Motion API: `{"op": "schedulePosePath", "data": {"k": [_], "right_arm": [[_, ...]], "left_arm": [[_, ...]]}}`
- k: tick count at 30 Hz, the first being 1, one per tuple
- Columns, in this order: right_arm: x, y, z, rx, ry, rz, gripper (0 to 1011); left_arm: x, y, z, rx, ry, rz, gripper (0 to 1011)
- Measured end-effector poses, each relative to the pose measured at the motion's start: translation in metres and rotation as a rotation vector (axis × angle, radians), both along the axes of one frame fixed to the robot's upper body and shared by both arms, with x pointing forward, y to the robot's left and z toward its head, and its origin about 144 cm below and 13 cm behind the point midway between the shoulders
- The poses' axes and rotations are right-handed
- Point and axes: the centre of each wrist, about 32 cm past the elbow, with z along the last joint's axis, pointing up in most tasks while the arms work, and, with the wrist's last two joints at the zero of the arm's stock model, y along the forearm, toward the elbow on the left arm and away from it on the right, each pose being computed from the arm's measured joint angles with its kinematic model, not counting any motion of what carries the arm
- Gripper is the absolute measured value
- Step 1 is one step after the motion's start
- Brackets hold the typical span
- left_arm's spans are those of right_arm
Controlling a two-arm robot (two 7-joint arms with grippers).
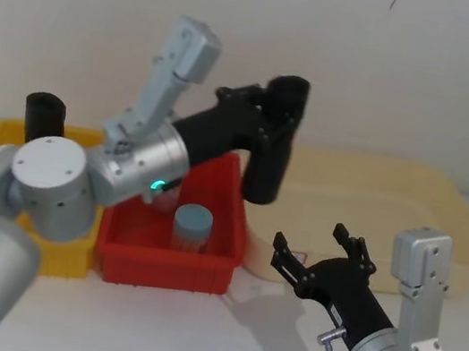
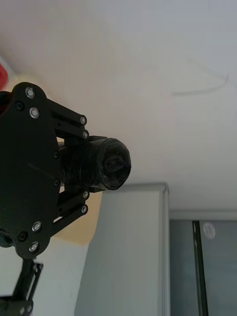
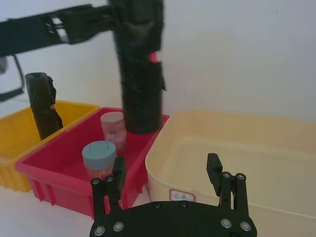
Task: Pick up the garbage bag with the one hand and transfer it to the other hand.
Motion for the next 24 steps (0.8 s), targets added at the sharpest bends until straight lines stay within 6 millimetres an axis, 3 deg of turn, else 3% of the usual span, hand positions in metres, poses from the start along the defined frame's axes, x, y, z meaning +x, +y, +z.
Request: {"op": "schedulePosePath", "data": {"k": [10, 24], "right_arm": [[0.0, 0.0, 0.0, 0.0, 0.0, 0.0, 1001], [0.0, 0.0, 0.0, 0.0, 0.0, 0.0, 1001]], "left_arm": [[0.006, -0.022, -0.005, -0.002, 0.034, -0.075, 371], [0.006, -0.034, -0.007, -0.005, 0.058, -0.121, 371]]}}
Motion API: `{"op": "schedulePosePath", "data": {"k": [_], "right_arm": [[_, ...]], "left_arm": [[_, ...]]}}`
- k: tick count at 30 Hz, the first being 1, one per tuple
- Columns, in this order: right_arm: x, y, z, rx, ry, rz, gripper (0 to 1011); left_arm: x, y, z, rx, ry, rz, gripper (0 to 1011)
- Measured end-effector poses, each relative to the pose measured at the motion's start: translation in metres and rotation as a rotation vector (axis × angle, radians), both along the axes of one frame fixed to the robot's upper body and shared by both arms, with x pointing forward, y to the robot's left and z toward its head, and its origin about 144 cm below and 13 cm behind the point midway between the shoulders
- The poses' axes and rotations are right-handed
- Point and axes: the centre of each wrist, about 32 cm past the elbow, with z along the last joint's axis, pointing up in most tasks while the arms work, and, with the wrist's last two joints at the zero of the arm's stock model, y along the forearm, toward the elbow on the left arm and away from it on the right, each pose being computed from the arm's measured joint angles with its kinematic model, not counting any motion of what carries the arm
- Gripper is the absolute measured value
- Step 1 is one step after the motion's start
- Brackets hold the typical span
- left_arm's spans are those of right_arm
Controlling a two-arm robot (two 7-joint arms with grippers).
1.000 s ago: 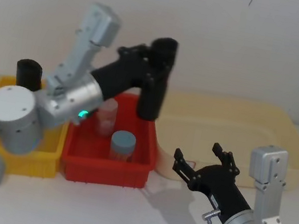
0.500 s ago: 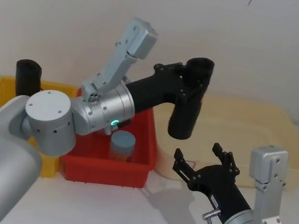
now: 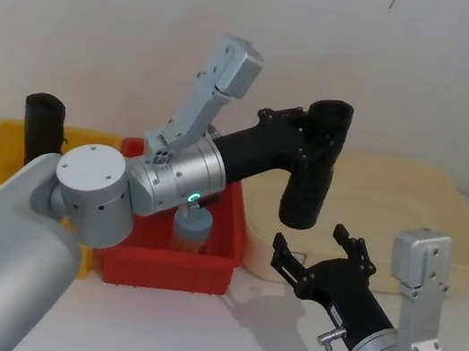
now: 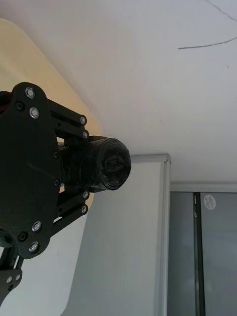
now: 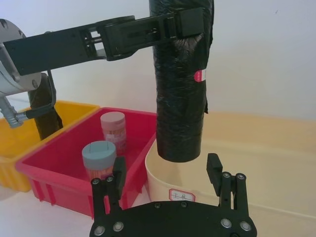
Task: Pick up the garbage bag with the one hand and transfer it to the other hand.
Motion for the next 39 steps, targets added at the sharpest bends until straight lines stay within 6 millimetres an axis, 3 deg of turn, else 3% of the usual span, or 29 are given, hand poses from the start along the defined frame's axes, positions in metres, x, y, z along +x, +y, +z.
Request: {"op": "schedulePosePath", "data": {"k": [14, 39], "right_arm": [[0.006, 0.004, -0.002, -0.016, -0.032, -0.037, 1001], [0.041, 0.024, 0.003, -0.03, -0.097, -0.133, 1001]], "left_arm": [[0.0, -0.004, 0.0, 0.0, 0.011, -0.018, 371], [0.0, -0.006, 0.0, 0.001, 0.017, -0.026, 371]]}}
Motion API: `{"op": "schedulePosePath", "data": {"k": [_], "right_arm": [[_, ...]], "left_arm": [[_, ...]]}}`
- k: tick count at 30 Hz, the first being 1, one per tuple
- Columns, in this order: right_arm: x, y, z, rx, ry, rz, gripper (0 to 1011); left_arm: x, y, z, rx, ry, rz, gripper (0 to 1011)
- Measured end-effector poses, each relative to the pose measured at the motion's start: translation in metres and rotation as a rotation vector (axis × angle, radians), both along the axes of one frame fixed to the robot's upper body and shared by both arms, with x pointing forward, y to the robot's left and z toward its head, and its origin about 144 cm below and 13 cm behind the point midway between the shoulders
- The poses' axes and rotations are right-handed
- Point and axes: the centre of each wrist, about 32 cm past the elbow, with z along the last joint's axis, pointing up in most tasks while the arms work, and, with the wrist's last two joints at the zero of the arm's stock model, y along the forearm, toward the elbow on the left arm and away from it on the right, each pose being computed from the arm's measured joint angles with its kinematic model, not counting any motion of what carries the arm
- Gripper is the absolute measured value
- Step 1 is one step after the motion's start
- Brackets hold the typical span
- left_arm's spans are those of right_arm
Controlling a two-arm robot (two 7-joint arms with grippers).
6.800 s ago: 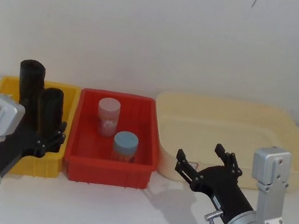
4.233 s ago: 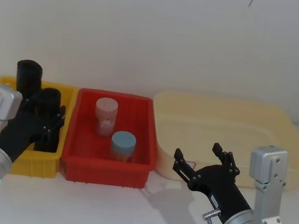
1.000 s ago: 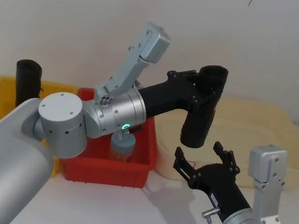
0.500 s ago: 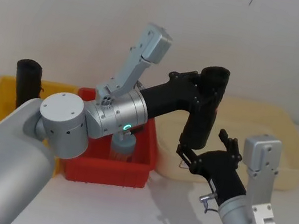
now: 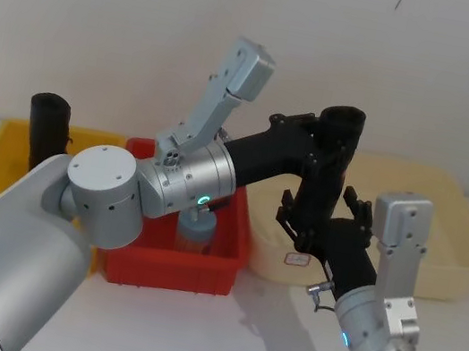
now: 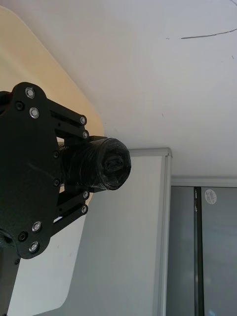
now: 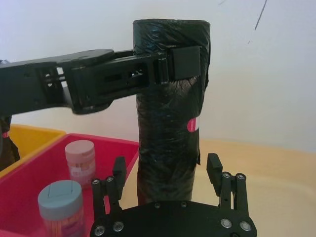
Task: Pick up the garbage bag with the one hand and transfer it to the other hand.
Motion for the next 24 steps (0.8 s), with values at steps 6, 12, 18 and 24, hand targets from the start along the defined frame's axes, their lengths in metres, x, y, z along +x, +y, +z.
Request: {"op": "schedulePosePath", "data": {"k": [6, 12, 18, 24], "right_arm": [[0.007, 0.004, 0.003, 0.015, 0.009, -0.008, 1001], [0.013, 0.008, 0.007, 0.031, 0.022, -0.025, 928], [0.018, 0.01, 0.009, 0.036, 0.03, -0.051, 771], [0.022, 0.012, 0.011, 0.035, 0.033, -0.076, 602]], "left_arm": [[0.0, 0.0, 0.0, 0.0, 0.0, -0.001, 371], [0.0, 0.0, 0.0, 0.0, 0.0, -0.001, 371], [0.0, 0.0, 0.0, 0.0, 0.0, -0.001, 371], [0.0, 0.0, 0.0, 0.0, 0.0, -0.001, 371]]}}
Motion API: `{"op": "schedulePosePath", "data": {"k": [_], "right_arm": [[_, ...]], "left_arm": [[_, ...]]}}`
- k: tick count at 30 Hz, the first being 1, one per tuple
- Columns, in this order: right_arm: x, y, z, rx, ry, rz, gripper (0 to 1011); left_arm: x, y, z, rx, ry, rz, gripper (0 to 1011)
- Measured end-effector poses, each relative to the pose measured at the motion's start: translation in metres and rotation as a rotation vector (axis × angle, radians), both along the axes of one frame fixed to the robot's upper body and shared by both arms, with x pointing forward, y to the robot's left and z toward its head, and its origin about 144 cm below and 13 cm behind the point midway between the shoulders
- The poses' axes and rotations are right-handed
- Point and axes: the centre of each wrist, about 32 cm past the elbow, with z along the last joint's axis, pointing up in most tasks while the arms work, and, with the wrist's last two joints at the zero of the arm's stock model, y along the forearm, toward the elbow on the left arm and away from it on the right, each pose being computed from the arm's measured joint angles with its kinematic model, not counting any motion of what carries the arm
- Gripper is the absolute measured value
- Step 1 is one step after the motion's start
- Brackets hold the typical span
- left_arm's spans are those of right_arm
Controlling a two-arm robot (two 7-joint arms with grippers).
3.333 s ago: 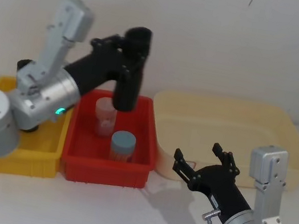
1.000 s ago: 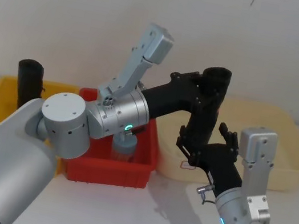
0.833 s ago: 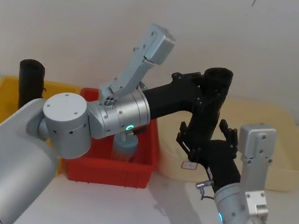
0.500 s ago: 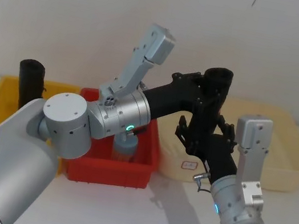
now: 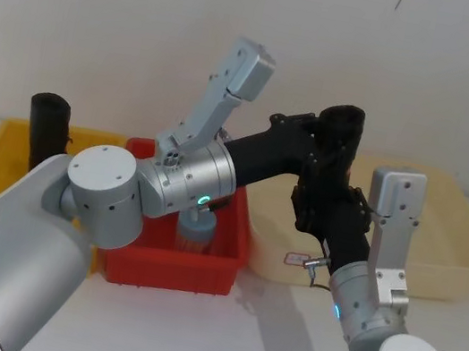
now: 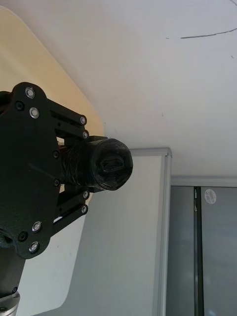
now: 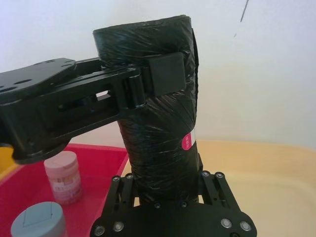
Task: Pick up the garbage bag with the one hand and transfer it to the other hand.
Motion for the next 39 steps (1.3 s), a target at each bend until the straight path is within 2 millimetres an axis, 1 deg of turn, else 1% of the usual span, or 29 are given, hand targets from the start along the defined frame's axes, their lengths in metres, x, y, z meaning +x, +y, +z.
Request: {"op": "schedulePosePath", "data": {"k": [1, 5, 7, 9, 11, 13, 14, 17, 18, 19, 20, 21, 24, 26, 27, 33, 36, 37, 39], "right_arm": [[0.001, 0.0, 0.0, 0.0, 0.0, -0.004, 561], [0.002, 0.0, 0.002, -0.001, 0.0, -0.014, 559], [0.003, 0.0, 0.002, -0.001, -0.001, -0.019, 557], [0.003, 0.0, 0.003, -0.001, -0.001, -0.022, 559], [0.003, 0.0, 0.003, 0.0, -0.002, -0.026, 557], [0.004, 0.0, 0.004, 0.001, -0.002, -0.03, 559], [0.004, 0.0, 0.004, 0.001, -0.002, -0.03, 557], [0.005, -0.001, 0.004, 0.004, 0.002, -0.039, 559], [0.007, -0.003, 0.005, 0.006, 0.004, -0.047, 557], [0.008, -0.003, 0.005, 0.007, 0.006, -0.051, 559], [0.01, -0.005, 0.005, 0.008, 0.009, -0.06, 557], [0.01, -0.005, 0.005, 0.008, 0.009, -0.06, 557], [0.019, -0.011, 0.007, 0.011, 0.015, -0.093, 559], [0.024, -0.014, 0.007, 0.012, 0.019, -0.107, 559], [0.029, -0.018, 0.008, 0.012, 0.021, -0.123, 559], [0.049, -0.033, 0.011, 0.01, 0.031, -0.186, 557], [0.063, -0.048, 0.013, 0.006, 0.039, -0.239, 557], [0.063, -0.048, 0.013, 0.006, 0.039, -0.239, 559], [0.072, -0.06, 0.016, 0.004, 0.042, -0.283, 559]], "left_arm": [[0.0, 0.0, 0.0, 0.0, 0.0, 0.0, 371], [0.0, 0.0, 0.0, 0.0, 0.0, 0.0, 413], [0.0, 0.0, 0.0, 0.0, 0.0, 0.0, 501], [0.0, 0.0, 0.0, 0.0, 0.0, 0.0, 539], [0.0, 0.0, 0.0, 0.0, 0.0, 0.0, 616], [0.0, 0.0, 0.0, 0.0, 0.0, 0.0, 653], [0.0, 0.0, 0.0, 0.0, 0.0, 0.0, 708], [0.0, 0.0, 0.0, 0.0, 0.0, 0.0, 788], [0.0, 0.0, 0.0, 0.0, 0.0, 0.0, 825], [0.0, 0.0, 0.0, 0.0, 0.0, 0.0, 841], [0.0, 0.0, 0.0, 0.0, 0.0, 0.0, 892], [0.0, 0.0, 0.0, 0.0, 0.0, 0.0, 892], [0.0, 0.0, 0.0, 0.0, 0.0, 0.0, 991], [0.0, 0.0, 0.0, 0.0, 0.0, 0.0, 1002], [0.0, 0.0, 0.0, 0.0, 0.0, 0.0, 1001], [0.0, 0.0, 0.0, 0.0, 0.0, 0.0, 1001], [0.0, 0.0, 0.0, 0.0, 0.0, 0.0, 1001], [0.0, 0.0, 0.0, 0.0, 0.0, 0.0, 1001], [0.0, 0.0, 0.0, 0.0, 0.0, 0.0, 1001]]}}
